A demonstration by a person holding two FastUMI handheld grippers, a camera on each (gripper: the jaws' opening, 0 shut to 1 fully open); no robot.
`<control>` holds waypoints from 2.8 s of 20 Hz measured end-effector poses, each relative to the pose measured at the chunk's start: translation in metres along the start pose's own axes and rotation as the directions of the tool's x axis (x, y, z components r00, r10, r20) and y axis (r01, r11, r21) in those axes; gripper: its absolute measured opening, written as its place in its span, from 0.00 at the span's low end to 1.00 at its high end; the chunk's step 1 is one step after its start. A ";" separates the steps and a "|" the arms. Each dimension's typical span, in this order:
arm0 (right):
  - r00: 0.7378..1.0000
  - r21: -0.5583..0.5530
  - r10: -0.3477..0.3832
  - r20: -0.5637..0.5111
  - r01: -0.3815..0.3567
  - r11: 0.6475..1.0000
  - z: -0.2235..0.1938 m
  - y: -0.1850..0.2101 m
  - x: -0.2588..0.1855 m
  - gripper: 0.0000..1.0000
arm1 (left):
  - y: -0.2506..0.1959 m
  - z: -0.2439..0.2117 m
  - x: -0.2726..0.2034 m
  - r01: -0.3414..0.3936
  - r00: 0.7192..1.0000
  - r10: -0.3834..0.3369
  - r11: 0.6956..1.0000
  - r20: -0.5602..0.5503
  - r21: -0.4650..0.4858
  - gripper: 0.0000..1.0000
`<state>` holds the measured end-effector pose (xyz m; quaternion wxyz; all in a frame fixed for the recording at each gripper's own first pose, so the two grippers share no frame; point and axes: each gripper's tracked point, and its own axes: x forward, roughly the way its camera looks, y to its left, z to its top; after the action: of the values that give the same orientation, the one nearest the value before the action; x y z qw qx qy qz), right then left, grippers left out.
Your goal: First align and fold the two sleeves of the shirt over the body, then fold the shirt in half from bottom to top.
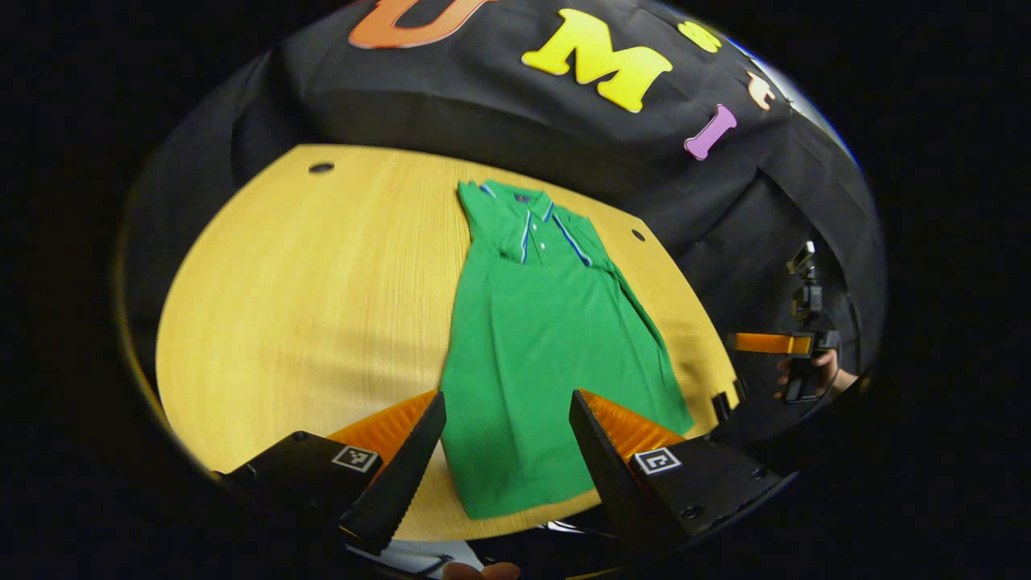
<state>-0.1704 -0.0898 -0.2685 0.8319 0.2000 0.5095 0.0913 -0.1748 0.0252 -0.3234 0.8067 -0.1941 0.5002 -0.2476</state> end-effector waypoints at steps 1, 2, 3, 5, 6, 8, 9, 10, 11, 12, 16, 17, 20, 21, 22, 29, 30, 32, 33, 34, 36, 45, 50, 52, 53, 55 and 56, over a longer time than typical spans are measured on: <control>0.999 0.058 0.024 -0.039 -0.022 0.998 -0.010 -0.004 0.003 0.94 | 0.002 -0.017 -0.004 0.035 0.998 -0.037 0.999 -0.052 -0.039 1.00; 0.995 0.118 0.046 -0.083 -0.036 0.992 -0.021 -0.008 0.005 0.98 | 0.004 -0.032 -0.009 0.066 0.993 -0.073 0.995 -0.097 -0.073 0.99; 0.989 0.169 0.074 -0.125 -0.052 0.984 -0.033 -0.011 0.005 0.98 | 0.006 -0.046 -0.014 0.092 0.984 -0.108 0.989 -0.140 -0.114 0.99; 0.976 0.252 0.103 -0.194 -0.052 0.966 -0.054 -0.023 0.008 0.99 | 0.008 -0.066 -0.021 0.128 0.965 -0.170 0.970 -0.198 -0.208 0.99; 0.971 0.289 0.116 -0.210 -0.052 0.956 -0.060 -0.029 0.008 1.00 | 0.010 -0.072 -0.022 0.146 0.958 -0.199 0.958 -0.205 -0.249 0.99; 0.967 0.364 0.130 -0.219 -0.043 0.930 -0.063 -0.042 0.009 0.98 | 0.006 -0.077 -0.023 0.189 0.943 -0.270 0.916 -0.194 -0.355 0.98; 0.964 0.404 0.144 -0.222 -0.044 0.914 -0.064 -0.044 0.011 0.98 | 0.002 -0.079 -0.022 0.213 0.934 -0.306 0.891 -0.183 -0.401 0.98; 0.961 0.433 0.159 -0.227 -0.047 0.900 -0.066 -0.045 0.013 0.98 | 0.001 -0.083 -0.021 0.224 0.927 -0.328 0.874 -0.182 -0.431 0.98; 0.955 0.444 0.171 -0.241 -0.048 0.895 -0.072 -0.045 0.014 0.98 | 0.004 -0.090 -0.019 0.227 0.922 -0.339 0.864 -0.188 -0.449 0.98; 0.950 0.441 0.170 -0.261 -0.039 0.897 -0.079 -0.047 0.017 0.98 | 0.008 -0.094 -0.017 0.223 0.920 -0.342 0.859 -0.192 -0.461 0.98; 0.920 0.426 0.181 -0.348 -0.017 0.904 -0.107 -0.042 0.024 0.98 | 0.000 -0.091 -0.010 0.226 0.903 -0.374 0.832 -0.212 -0.507 0.99; 0.915 0.443 0.203 -0.348 -0.030 0.896 -0.108 -0.036 0.026 0.98 | -0.004 -0.090 -0.007 0.233 0.897 -0.387 0.823 -0.211 -0.518 0.99; 0.917 0.487 0.233 -0.323 -0.050 0.872 -0.106 -0.025 0.033 0.92 | -0.015 -0.083 0.002 0.256 0.889 -0.417 0.796 -0.190 -0.548 0.98; 0.917 0.503 0.243 -0.316 -0.055 0.862 -0.104 -0.021 0.036 0.95 | -0.020 -0.081 0.005 0.265 0.883 -0.431 0.784 -0.185 -0.561 0.98; 0.917 0.515 0.251 -0.311 -0.060 0.855 -0.103 -0.017 0.038 0.95 | -0.025 -0.079 0.007 0.275 0.879 -0.444 0.773 -0.177 -0.572 0.98; 0.911 0.563 0.291 -0.292 -0.082 0.822 -0.090 0.007 0.061 0.95 | -0.045 -0.074 0.033 0.283 0.864 -0.471 0.748 -0.180 -0.600 0.83; 0.910 0.570 0.298 -0.288 -0.087 0.817 -0.089 0.010 0.063 0.95 | -0.046 -0.073 0.037 0.278 0.863 -0.470 0.749 -0.186 -0.601 0.81; 0.911 0.575 0.295 -0.289 -0.081 0.814 -0.088 0.012 0.072 0.89 | -0.048 -0.072 0.043 0.260 0.861 -0.470 0.734 -0.194 -0.628 0.73; 0.909 0.583 0.302 -0.286 -0.085 0.808 -0.088 0.015 0.075 0.83 | -0.051 -0.070 0.046 0.243 0.861 -0.469 0.720 -0.197 -0.650 0.67; 0.906 0.596 0.316 -0.281 -0.093 0.797 -0.086 0.019 0.078 0.71 | -0.053 -0.070 0.048 0.225 0.862 -0.465 0.708 -0.202 -0.669 0.65; 0.904 0.606 0.325 -0.277 -0.099 0.790 -0.085 0.023 0.082 0.68 | -0.052 -0.069 0.052 0.192 0.874 -0.439 0.706 -0.208 -0.682 0.54; 0.903 0.618 0.310 -0.296 -0.066 0.783 -0.091 0.025 0.089 0.07 | -0.044 -0.071 0.061 0.108 0.929 -0.275 0.843 -0.248 -0.527 0.08; 0.923 0.591 0.271 -0.273 -0.061 0.804 -0.080 0.022 0.074 0.00 | -0.049 -0.072 0.054 0.086 0.942 -0.211 0.902 -0.259 -0.422 0.07; 0.923 0.607 0.298 -0.243 -0.095 0.789 -0.072 0.021 0.071 0.01 | -0.051 -0.065 0.048 0.078 0.951 -0.177 0.932 -0.256 -0.354 0.06; 0.927 0.609 0.298 -0.229 -0.103 0.786 -0.068 0.022 0.068 0.01 | -0.055 -0.059 0.047 0.073 0.955 -0.162 0.940 -0.249 -0.333 0.06; 0.933 0.617 0.304 -0.192 -0.126 0.777 -0.057 0.024 0.057 0.01 | -0.059 -0.049 0.047 0.045 0.965 -0.118 0.954 -0.234 -0.295 0.06; 0.937 0.615 0.304 -0.172 -0.139 0.776 -0.049 0.025 0.051 0.01 | -0.059 -0.041 0.044 0.027 0.970 -0.092 0.961 -0.226 -0.275 0.06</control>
<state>-0.1892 -0.0374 -0.3188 0.6357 0.4952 0.5899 0.0512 -0.2075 -0.0510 -0.3396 0.6995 -0.2866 0.6156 -0.2228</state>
